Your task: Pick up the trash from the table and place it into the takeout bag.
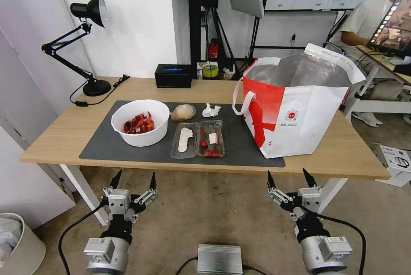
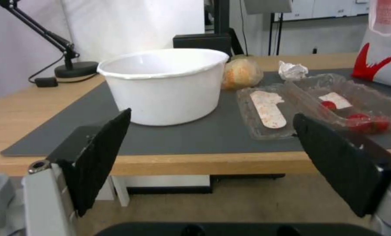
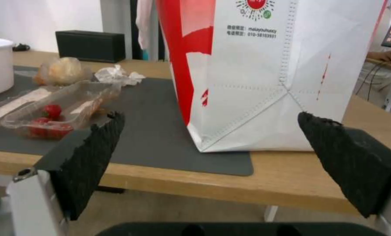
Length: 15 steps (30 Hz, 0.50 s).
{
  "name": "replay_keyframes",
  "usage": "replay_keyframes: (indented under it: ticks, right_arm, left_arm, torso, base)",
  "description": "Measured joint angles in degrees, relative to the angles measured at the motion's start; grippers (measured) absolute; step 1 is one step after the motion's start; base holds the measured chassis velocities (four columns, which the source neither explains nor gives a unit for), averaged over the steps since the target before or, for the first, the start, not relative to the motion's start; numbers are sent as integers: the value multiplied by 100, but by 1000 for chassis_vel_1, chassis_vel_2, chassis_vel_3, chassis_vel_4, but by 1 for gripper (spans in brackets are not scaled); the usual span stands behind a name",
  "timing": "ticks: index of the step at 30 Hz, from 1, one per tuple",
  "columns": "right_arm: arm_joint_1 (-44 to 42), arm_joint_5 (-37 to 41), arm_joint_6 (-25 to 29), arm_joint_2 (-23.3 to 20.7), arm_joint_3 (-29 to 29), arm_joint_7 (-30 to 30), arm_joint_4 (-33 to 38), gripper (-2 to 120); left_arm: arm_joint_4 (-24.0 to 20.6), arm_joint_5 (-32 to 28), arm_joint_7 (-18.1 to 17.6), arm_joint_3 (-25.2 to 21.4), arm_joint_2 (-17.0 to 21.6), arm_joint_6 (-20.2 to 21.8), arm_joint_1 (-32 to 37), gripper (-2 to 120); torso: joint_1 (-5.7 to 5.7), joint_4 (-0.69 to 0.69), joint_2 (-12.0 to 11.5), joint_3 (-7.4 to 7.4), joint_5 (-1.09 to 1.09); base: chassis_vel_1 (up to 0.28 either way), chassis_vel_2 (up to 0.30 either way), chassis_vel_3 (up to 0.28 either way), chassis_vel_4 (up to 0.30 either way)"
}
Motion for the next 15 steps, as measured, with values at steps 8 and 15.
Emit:
replay_keyframes:
  ticks: [8, 15]
  right_arm:
    - [0, 0, 0, 0, 0, 0, 0, 100]
    - [0, 0, 0, 0, 0, 0, 0, 100]
  left_arm:
    - [0, 0, 0, 0, 0, 0, 0, 100]
    - [0, 0, 0, 0, 0, 0, 0, 100]
  torso:
    - [0, 0, 0, 0, 0]
    - [0, 0, 0, 0, 0]
  base:
    - [0, 0, 0, 0]
    - [0, 0, 0, 0]
